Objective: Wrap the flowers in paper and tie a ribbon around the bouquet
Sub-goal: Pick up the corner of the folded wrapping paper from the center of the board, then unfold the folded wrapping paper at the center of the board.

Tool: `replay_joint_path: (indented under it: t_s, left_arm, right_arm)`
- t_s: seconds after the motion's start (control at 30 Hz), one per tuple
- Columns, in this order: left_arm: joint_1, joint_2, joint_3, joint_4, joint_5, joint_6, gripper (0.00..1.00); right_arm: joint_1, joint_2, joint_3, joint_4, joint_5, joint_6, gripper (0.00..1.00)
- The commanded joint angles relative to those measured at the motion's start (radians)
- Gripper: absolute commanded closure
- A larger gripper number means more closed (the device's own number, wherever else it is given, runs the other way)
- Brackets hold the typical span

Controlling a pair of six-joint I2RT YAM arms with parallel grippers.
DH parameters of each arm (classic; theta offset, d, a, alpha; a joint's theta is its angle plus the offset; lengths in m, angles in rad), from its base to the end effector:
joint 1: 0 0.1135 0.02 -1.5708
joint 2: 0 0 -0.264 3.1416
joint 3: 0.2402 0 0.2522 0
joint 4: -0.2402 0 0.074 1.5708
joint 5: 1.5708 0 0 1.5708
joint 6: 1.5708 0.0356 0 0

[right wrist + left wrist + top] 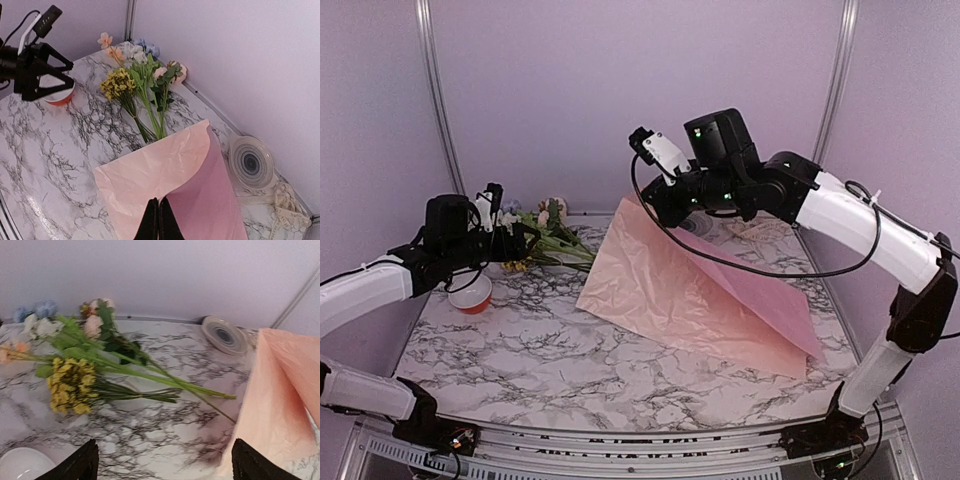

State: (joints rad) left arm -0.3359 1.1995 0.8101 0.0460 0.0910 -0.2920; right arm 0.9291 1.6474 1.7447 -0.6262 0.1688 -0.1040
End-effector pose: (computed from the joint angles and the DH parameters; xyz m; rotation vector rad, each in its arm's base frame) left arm 0.2601 -0.0943 0.2852 0.1051 1.9430 -0.5073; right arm 0.2277 0.2947 0.4052 -0.9508 1.8810 0.3212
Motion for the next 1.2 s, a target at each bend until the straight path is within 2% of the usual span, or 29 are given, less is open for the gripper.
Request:
replay_joint_path:
  t_s: [0.0, 0.1, 0.23, 0.37, 0.43, 0.53, 0.7, 0.8, 0.87, 0.97, 1.07, 1.17]
  left_arm:
    - [-0.173, -0.067, 0.013, 0.133, 0.181, 0.097, 0.01]
    - [-0.226, -0.089, 0.027, 0.137, 0.126, 0.134, 0.01]
    - [-0.229, -0.072, -0.004, 0.132, -0.015, 0.230, 0.01]
    - [-0.229, 0.010, -0.022, 0.139, -0.001, 0.288, 0.01]
    - [-0.229, 0.038, -0.007, 0.163, 0.008, 0.308, 0.01]
    - [-0.230, 0.050, 0.001, 0.234, -0.051, 0.378, 0.01]
    - [-0.220, 0.023, -0.035, 0.299, -0.062, 0.429, 0.01]
    - [-0.172, 0.007, -0.140, 0.421, 0.060, 0.401, 0.01]
    - [-0.135, 0.031, -0.178, 0.498, 0.086, 0.326, 0.01]
    - [-0.101, 0.066, -0.228, 0.682, 0.122, 0.189, 0.01]
    - [-0.098, 0.113, -0.296, 0.914, 0.146, 0.112, 0.01]
    - [-0.097, 0.203, -0.305, 1.069, 0.210, 0.067, 0.01]
  right_arm:
    - [0.001, 0.019, 0.131, -0.013, -0.083, 0.014, 1.00]
    - [0.001, 0.025, 0.193, -0.016, -0.141, -0.024, 1.00]
    - [-0.002, 0.016, 0.269, -0.040, -0.281, -0.090, 1.00]
    - [-0.007, 0.014, 0.356, -0.098, -0.388, -0.173, 1.00]
    - [-0.011, -0.008, 0.347, -0.108, -0.439, -0.233, 1.00]
    - [-0.012, -0.062, 0.312, -0.114, -0.505, -0.299, 1.00]
    - [-0.015, -0.165, 0.246, -0.095, -0.518, -0.356, 1.00]
    - [-0.029, -0.220, 0.197, -0.052, -0.525, -0.374, 1.00]
    - [-0.047, -0.246, 0.180, -0.028, -0.535, -0.373, 1.00]
    - [-0.080, -0.264, 0.176, -0.012, -0.560, -0.371, 1.00]
    - [-0.129, -0.275, 0.166, 0.008, -0.598, -0.370, 1.00]
    - [-0.143, -0.281, 0.162, 0.022, -0.604, -0.373, 1.00]
